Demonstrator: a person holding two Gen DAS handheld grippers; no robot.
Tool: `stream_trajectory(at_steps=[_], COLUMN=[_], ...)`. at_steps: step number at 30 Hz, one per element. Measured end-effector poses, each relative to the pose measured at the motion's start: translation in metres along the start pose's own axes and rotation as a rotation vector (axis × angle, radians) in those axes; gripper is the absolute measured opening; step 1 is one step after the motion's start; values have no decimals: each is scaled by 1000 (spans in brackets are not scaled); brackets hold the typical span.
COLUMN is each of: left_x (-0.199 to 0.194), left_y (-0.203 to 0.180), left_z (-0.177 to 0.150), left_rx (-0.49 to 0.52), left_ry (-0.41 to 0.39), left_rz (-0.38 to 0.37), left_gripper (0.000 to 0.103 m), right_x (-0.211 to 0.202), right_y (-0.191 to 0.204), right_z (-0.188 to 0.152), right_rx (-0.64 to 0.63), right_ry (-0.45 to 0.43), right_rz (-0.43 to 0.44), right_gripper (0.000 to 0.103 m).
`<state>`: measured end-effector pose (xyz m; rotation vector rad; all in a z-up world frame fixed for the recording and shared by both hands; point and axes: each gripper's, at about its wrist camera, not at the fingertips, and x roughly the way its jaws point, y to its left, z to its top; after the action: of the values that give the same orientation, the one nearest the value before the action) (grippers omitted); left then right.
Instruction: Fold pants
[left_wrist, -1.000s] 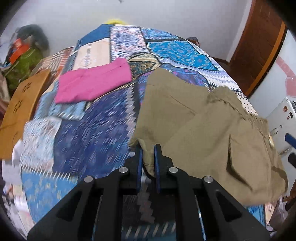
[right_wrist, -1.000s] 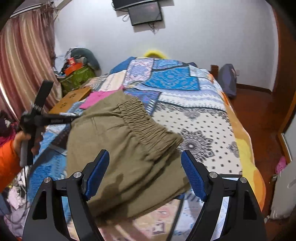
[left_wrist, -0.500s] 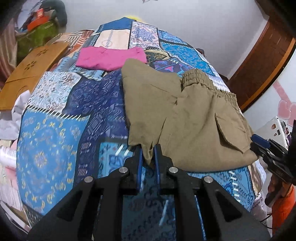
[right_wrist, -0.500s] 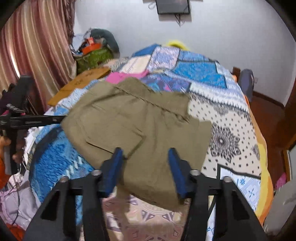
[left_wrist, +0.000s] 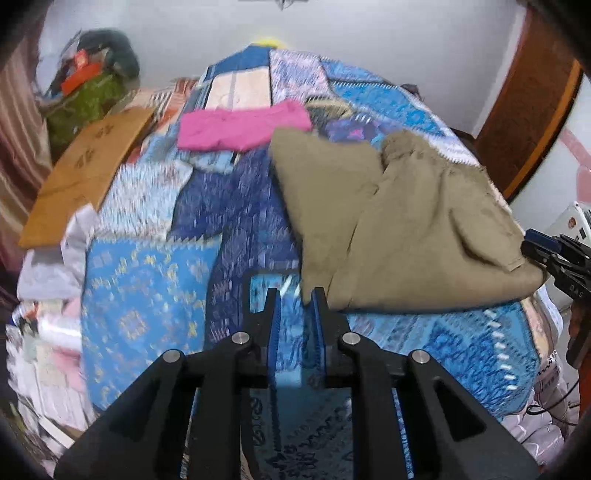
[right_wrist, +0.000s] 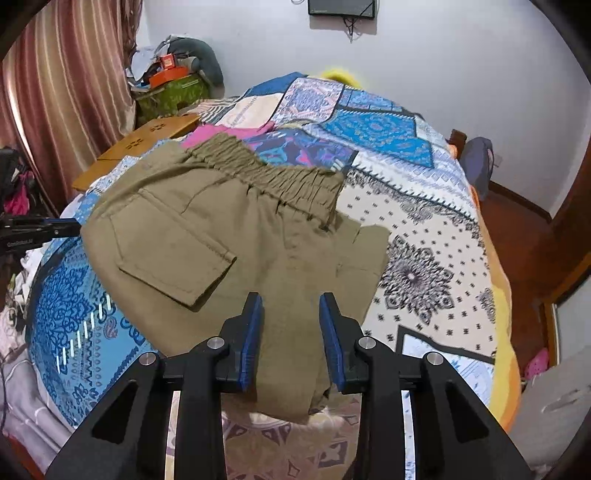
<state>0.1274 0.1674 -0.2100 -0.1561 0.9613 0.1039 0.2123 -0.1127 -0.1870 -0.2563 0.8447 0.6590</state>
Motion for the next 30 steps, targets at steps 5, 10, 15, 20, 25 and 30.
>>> stream_trajectory(at_steps=[5, 10, 15, 20, 25, 30], left_x=[-17, 7, 48, 80, 88, 92], left_y=[-23, -62, -98, -112, -106, -112], left_z=[41, 85, 104, 105, 102, 99], left_rx=[64, 131, 177, 205, 181, 210], left_ry=[-82, -68, -8, 42, 32, 28], left_rz=[-54, -149, -223, -212, -199, -161], left_gripper=[17, 17, 17, 17, 17, 18], right_x=[-3, 12, 42, 54, 49, 66], right_y=[-11, -21, -27, -26, -19, -21], right_z=[14, 29, 31, 32, 40, 40], right_rx=[30, 53, 118, 81, -13, -16], right_ry=[-54, -70, -25, 11, -28, 21], right_rz=[-5, 7, 72, 110, 53, 41], right_gripper=[42, 43, 43, 35, 22, 24])
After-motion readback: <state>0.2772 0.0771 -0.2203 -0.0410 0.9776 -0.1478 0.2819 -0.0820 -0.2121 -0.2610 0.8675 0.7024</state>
